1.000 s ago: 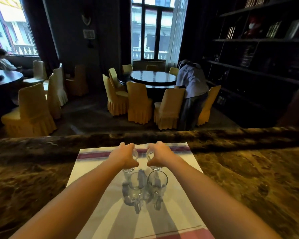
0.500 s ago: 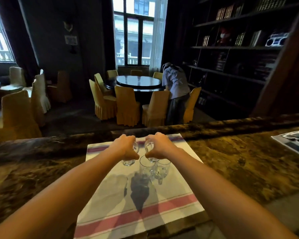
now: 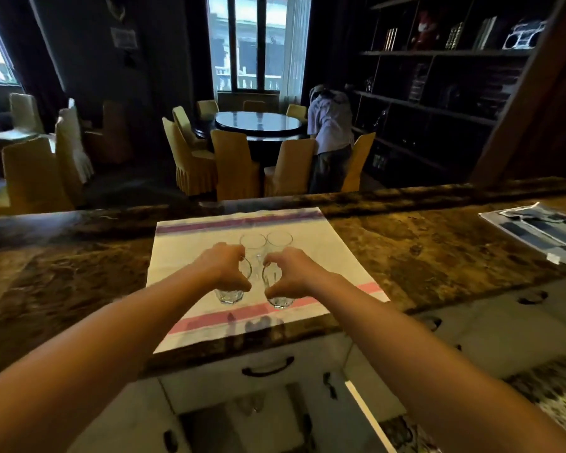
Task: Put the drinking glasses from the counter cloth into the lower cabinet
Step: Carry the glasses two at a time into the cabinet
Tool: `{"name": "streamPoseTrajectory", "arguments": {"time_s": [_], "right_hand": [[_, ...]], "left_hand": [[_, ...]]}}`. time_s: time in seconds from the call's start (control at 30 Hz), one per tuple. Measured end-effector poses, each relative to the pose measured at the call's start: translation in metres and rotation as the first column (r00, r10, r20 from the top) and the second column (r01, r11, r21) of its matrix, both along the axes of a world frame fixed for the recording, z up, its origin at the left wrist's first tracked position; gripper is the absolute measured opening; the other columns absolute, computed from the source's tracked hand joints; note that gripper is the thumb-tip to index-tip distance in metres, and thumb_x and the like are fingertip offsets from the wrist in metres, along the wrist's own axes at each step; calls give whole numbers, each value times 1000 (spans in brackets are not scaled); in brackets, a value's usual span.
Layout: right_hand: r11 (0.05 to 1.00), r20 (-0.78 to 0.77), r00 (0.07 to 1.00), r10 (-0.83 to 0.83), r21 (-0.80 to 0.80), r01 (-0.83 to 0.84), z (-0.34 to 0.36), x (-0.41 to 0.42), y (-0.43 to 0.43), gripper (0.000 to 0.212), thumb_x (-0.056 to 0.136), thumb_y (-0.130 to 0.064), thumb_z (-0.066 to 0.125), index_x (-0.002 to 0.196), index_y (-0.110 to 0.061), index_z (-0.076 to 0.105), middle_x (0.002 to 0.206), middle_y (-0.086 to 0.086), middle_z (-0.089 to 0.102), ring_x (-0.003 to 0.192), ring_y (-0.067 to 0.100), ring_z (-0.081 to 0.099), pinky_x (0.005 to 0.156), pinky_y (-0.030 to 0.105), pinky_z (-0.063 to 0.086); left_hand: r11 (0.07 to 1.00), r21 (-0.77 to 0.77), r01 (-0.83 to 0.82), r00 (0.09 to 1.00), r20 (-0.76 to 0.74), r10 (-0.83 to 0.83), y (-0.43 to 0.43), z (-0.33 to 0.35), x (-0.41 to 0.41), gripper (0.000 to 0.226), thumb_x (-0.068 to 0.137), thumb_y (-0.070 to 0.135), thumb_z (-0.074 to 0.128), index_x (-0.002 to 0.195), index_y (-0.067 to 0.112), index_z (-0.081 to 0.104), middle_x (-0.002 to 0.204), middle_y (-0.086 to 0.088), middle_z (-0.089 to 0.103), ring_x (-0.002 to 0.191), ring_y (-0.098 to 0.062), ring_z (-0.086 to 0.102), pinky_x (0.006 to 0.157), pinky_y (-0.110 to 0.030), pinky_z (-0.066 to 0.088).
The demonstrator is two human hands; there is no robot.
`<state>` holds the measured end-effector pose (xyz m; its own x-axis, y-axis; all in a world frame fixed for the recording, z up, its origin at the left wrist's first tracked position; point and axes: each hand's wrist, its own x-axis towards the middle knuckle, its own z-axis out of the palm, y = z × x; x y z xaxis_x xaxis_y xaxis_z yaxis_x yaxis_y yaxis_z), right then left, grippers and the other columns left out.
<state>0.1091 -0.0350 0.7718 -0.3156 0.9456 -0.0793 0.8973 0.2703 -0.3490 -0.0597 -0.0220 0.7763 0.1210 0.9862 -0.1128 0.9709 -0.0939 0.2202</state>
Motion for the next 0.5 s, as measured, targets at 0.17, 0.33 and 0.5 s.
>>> {"name": "streamPoseTrajectory", "arguments": {"time_s": [0.17,0.33,0.5], "right_hand": [[993,-40,999,2,-120,-7,-32,41,-53,69,72,-35,81,133,-23,53,133,8,51,121,27,49,97,37,44],[979,-43,999,-17,-203,8,-79,68,-97,68,73,-37,79,134,-20,53,131,6,52,122,26,50,96,36,47],[963,-38,997,-63,-263,50,-133,82,-119,73,76,-39,78,140,-25,45,139,6,43,127,29,46,98,39,46]], "left_hand": [[999,-45,17,1000,-19,-18,-56,-27,35,70,70,44,81,129,19,53,124,-7,58,108,-24,55,85,-33,47],[991,-108,78,996,39,-74,-108,-69,60,55,66,41,80,113,25,57,110,-2,61,92,-18,56,75,-29,48],[973,-211,93,996,8,-93,-134,-117,76,79,66,48,80,135,28,45,128,-3,50,109,-24,57,90,-38,53]]}}
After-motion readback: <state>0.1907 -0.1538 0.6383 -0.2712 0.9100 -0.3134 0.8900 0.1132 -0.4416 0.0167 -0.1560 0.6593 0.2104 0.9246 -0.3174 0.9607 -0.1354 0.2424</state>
